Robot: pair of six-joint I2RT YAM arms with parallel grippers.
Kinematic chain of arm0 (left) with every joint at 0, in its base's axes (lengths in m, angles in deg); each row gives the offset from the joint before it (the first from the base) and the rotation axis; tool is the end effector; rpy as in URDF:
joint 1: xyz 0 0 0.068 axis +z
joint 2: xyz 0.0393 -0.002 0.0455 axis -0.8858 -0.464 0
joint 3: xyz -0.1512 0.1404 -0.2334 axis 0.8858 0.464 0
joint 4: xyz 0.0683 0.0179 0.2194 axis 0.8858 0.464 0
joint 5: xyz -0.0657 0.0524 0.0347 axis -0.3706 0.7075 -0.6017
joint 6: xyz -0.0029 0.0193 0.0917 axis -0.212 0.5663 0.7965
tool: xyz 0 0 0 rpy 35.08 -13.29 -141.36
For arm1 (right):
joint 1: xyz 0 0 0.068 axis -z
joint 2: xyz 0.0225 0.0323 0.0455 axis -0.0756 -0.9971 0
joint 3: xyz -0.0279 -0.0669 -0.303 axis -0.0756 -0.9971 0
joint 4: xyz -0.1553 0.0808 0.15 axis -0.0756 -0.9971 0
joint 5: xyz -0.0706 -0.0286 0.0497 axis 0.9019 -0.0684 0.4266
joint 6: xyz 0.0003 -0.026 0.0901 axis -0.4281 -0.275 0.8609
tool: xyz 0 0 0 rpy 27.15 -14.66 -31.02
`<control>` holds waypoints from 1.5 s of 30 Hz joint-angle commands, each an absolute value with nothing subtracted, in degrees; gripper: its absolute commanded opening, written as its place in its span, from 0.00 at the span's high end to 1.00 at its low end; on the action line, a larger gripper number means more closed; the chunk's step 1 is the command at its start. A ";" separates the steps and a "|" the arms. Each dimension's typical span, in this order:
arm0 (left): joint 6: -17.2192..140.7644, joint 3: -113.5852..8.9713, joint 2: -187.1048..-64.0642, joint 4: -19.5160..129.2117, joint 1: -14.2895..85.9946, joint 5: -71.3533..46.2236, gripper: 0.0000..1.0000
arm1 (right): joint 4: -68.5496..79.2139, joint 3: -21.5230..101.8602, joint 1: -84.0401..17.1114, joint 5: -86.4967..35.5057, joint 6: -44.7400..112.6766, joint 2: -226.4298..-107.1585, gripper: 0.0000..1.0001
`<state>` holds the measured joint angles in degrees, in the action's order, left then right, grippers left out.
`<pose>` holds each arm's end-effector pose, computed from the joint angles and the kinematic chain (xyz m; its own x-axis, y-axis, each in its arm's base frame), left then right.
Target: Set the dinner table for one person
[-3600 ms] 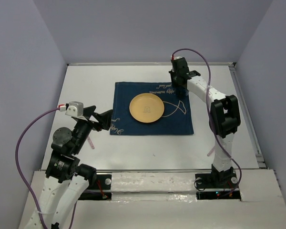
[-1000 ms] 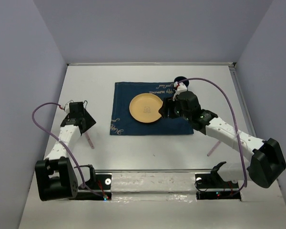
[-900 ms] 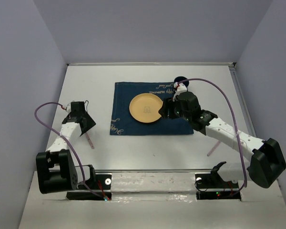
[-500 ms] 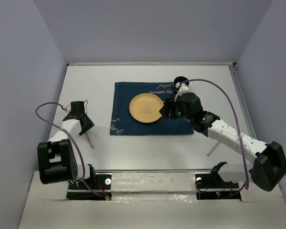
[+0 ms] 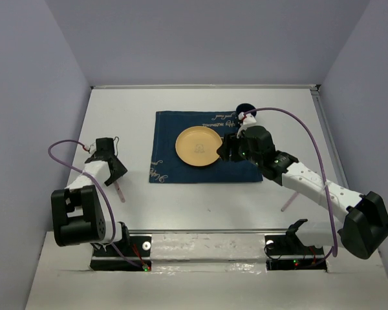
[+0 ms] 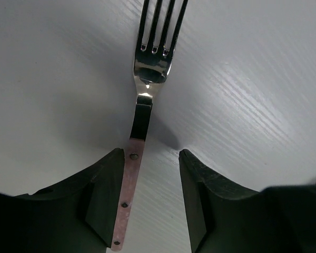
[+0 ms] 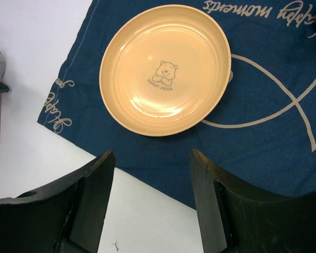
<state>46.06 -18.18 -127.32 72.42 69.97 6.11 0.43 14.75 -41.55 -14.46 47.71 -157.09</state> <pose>0.2414 0.0478 0.1948 -0.6103 -0.5365 -0.5828 -0.5784 0.8045 -0.1350 0.2289 0.1677 0.3100 -0.5317 0.0363 -0.8462 -0.4004 0.8696 0.2889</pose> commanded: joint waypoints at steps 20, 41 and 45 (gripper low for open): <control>52.51 -25.56 -115.85 73.29 59.77 9.03 1.00 | 4.34 13.67 -41.87 -11.80 48.16 -157.43 0.36; 54.01 -51.33 -150.72 73.48 34.05 16.96 1.00 | 7.16 11.56 -41.87 -4.67 48.07 -158.31 0.37; 54.63 -51.51 -151.87 72.16 33.96 16.70 1.00 | 7.25 11.64 -41.87 -5.20 48.07 -158.75 0.37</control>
<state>53.84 -47.82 -152.52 74.36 33.97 14.31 3.42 11.56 -41.55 -5.63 48.15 -158.42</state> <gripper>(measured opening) 0.114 0.627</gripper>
